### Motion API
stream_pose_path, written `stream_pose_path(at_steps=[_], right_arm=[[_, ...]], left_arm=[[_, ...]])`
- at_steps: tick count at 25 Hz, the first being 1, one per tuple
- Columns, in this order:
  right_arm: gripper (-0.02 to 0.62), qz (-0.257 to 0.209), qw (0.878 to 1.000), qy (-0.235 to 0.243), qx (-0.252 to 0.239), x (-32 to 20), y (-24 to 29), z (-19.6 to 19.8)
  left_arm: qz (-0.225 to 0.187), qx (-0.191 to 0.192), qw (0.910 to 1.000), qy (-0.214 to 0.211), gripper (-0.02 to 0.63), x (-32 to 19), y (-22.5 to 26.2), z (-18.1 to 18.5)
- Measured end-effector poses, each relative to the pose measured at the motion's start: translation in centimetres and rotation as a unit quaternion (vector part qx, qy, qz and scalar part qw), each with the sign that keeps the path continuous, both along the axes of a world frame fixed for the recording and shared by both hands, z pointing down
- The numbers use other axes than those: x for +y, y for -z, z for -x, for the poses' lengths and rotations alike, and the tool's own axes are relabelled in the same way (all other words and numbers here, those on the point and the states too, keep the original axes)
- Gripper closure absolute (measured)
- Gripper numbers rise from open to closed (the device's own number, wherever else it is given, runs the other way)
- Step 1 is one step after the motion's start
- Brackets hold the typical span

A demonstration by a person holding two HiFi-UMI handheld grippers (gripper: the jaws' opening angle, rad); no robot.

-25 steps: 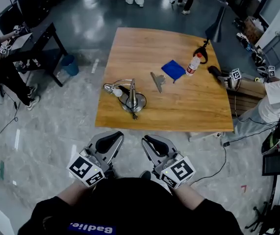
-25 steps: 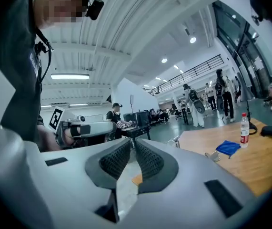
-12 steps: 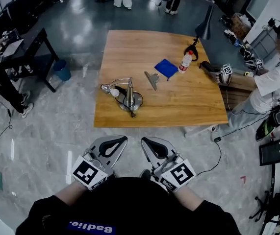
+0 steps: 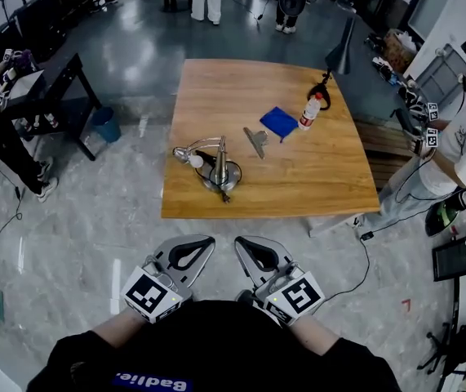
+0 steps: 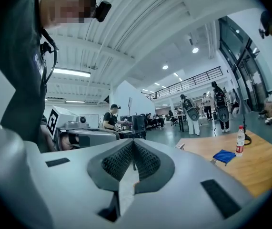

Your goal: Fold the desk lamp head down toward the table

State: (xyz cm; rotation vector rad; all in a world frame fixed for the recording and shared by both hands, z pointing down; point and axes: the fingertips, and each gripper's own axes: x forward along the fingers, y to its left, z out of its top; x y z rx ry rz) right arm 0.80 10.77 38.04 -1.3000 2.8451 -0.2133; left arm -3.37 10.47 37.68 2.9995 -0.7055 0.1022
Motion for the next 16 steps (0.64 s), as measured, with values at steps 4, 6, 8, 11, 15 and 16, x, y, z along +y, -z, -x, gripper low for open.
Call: stream_pose_path(at_steps=[4,6,8,11,15,16], right_arm=[[0.591,-0.004,1.0,0.0,0.003,0.3,0.2,0.1],[0.591,-0.006,1.0,-0.001,0.004,0.4,0.3,0.1],[0.591,-0.007,1.0,-0.001,0.006,0.5,0.5,0.2],[0.591,-0.006,1.0,-0.001,0.007,0.7,0.8,0.2],[0.591,-0.007,1.0,0.001,0.01,1.0,0.6,0.4],[0.591,-0.007,1.0,0.001,0.011,1.1,0.5,0.5]], left_arm=[[-0.005,-0.01,0.9999,0.005,0.598,0.2,-0.2,0.6],[-0.007,-0.012,0.9999,0.006,0.598,0.5,-0.3,0.9],[-0.005,-0.009,0.9999,0.006,0.598,0.8,-0.2,1.1],[-0.007,-0.01,0.9999,0.007,0.598,1.0,0.1,1.3],[-0.009,-0.008,0.9999,0.009,0.598,1.2,0.2,1.4],[-0.009,-0.008,0.9999,0.009,0.598,1.3,0.3,1.4]])
